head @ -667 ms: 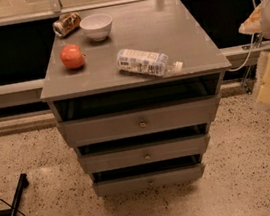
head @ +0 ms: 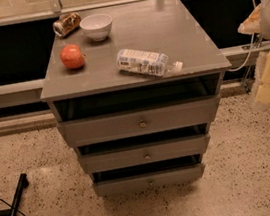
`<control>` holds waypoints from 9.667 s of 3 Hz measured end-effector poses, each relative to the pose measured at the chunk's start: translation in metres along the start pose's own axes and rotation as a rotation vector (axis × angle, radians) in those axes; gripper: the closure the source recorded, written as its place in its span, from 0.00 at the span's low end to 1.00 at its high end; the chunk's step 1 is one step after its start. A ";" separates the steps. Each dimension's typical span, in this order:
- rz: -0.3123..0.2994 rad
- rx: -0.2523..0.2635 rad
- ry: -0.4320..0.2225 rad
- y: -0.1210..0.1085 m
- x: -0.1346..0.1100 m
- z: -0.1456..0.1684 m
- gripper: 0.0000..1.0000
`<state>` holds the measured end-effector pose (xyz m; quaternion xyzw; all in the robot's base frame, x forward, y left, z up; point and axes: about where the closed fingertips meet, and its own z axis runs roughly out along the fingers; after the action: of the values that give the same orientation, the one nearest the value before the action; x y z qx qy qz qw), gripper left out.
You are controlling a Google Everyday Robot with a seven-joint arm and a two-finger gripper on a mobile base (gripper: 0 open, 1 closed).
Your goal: Open top drawer
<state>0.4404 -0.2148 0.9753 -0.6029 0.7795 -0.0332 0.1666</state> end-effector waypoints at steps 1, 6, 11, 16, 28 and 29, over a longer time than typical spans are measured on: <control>-0.022 -0.004 -0.053 0.009 -0.009 0.025 0.00; -0.161 0.149 -0.275 -0.003 -0.062 0.181 0.00; -0.387 0.071 -0.081 -0.038 -0.076 0.312 0.00; -0.382 0.054 0.044 -0.090 -0.029 0.366 0.36; -0.284 -0.080 -0.122 -0.044 0.008 0.348 0.31; -0.246 -0.123 -0.152 -0.006 0.021 0.328 0.28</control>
Offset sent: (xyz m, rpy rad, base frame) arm 0.0129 0.0692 -0.1271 0.1592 -0.1608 0.1723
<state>0.5394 -0.1871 0.6633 -0.7037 0.6854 0.0401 0.1828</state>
